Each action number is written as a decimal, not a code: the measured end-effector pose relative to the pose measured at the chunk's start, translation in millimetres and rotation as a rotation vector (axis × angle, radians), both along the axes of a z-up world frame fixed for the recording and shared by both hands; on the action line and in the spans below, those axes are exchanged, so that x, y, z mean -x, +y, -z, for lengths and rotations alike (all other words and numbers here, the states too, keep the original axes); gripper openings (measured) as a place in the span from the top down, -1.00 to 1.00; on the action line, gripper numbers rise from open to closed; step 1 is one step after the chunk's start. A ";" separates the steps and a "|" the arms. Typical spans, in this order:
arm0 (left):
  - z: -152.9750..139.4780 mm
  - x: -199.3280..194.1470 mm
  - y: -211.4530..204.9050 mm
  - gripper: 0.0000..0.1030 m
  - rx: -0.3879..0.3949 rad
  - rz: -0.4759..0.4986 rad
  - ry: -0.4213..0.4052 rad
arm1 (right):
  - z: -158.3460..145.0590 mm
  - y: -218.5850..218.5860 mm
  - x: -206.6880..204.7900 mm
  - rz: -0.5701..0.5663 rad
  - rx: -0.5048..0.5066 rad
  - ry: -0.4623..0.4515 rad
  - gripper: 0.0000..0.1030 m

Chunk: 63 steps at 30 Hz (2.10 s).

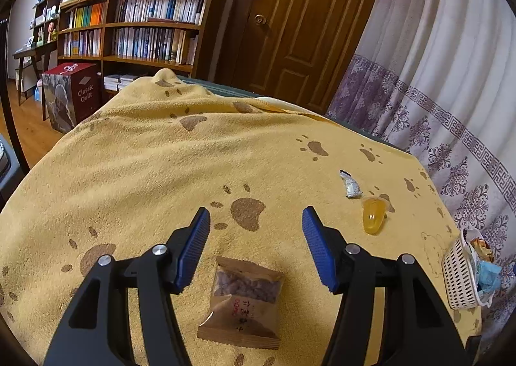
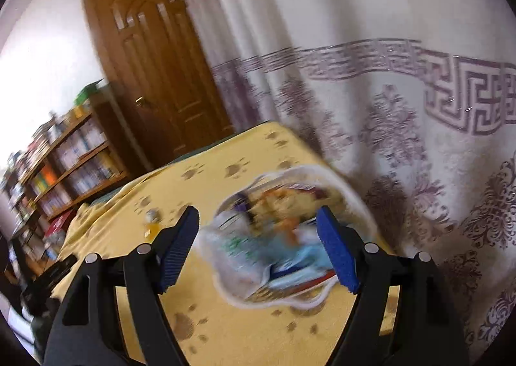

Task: Organize snacks
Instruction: 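Move the open right tool back toward the yellow jelly cup while the left tool regrasps the nut pack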

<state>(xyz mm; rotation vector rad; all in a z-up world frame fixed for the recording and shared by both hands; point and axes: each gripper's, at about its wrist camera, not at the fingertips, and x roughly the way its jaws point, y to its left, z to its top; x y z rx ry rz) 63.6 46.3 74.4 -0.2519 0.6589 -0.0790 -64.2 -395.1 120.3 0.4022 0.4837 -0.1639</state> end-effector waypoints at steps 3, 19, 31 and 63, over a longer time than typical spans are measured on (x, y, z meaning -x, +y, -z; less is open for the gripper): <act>1.8 -1.6 0.7 -0.16 0.002 -0.004 0.011 | 8.6 10.2 -3.0 -0.064 -0.031 0.034 -0.49; 13.0 -15.2 37.0 -0.37 0.108 -0.030 0.098 | 48.1 -12.1 -20.4 0.008 -0.091 0.102 -0.45; 31.5 -12.7 4.2 -0.64 -0.035 0.074 0.196 | 12.3 37.9 4.4 -0.029 0.096 -0.014 -0.46; 38.7 12.5 -15.5 -0.07 -0.150 0.133 0.154 | 47.7 163.7 -27.7 -0.351 0.209 0.052 -0.46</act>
